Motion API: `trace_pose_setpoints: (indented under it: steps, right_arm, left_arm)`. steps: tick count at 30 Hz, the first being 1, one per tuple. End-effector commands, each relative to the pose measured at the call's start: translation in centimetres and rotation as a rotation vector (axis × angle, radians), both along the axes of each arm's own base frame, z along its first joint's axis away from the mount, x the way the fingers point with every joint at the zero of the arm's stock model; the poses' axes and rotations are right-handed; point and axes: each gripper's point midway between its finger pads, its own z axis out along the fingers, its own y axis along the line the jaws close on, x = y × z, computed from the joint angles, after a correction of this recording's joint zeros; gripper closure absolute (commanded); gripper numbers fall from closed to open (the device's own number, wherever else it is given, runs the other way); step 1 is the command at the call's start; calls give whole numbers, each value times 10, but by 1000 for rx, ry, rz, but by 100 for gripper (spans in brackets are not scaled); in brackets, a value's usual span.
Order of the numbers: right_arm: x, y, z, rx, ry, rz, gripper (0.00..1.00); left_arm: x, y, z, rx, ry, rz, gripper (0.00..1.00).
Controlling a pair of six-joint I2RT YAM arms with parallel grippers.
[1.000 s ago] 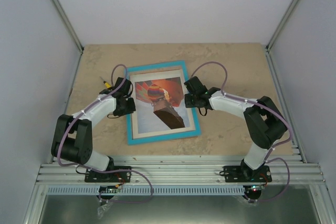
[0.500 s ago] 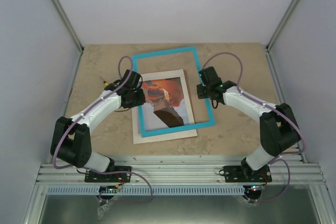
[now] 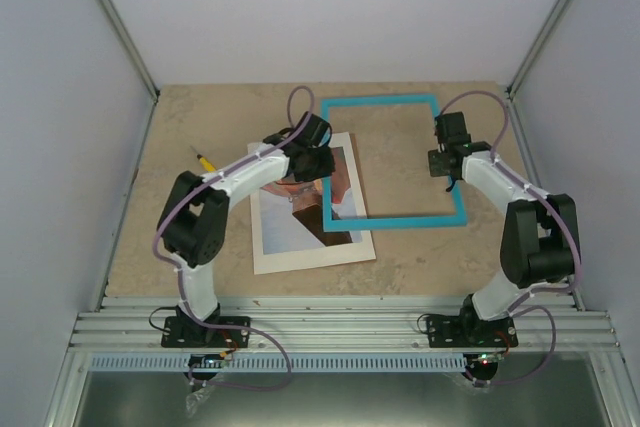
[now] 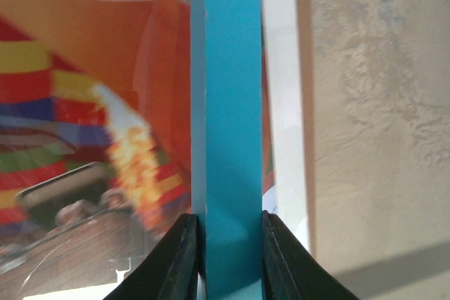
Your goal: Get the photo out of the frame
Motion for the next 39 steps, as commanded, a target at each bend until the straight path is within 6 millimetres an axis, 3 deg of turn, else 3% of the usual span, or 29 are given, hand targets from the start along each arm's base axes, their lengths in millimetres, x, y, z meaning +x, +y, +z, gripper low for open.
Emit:
trace_pose_setpoints:
  steps: [1, 11, 17, 20, 24, 27, 32, 35, 39]
  right_arm:
    - [12, -47, -19, -65, 0, -127, 100]
    - [21, -119, -57, -148, 12, -184, 96]
    - [22, -141, -79, -190, 60, -185, 88]
    - [25, -151, -80, -199, 65, -205, 76]
    - [30, -146, -74, -140, 48, -208, 60]
    - [26, -145, -71, -117, 44, -239, 55]
    - [18, -150, -47, -113, -1, -313, 35]
    - [24, -131, -30, -6, -43, -273, 32]
    - [32, -86, -5, 126, -106, -196, 26]
  left_arm:
    - [2, -82, 36, -259, -37, -122, 100]
    - [-15, -160, 4, -318, 33, -219, 100]
    - [-29, -178, -13, -339, 82, -232, 100]
    - [-31, -180, -21, -335, 99, -224, 100]
    - [-31, -175, -29, -314, 112, -193, 100]
    - [-28, -169, -33, -284, 98, -173, 91]
    - [-24, -159, -27, -281, 87, -147, 77]
    - [-18, -147, -14, -294, 63, -128, 67]
    - [-4, -112, 6, -298, 15, -73, 59]
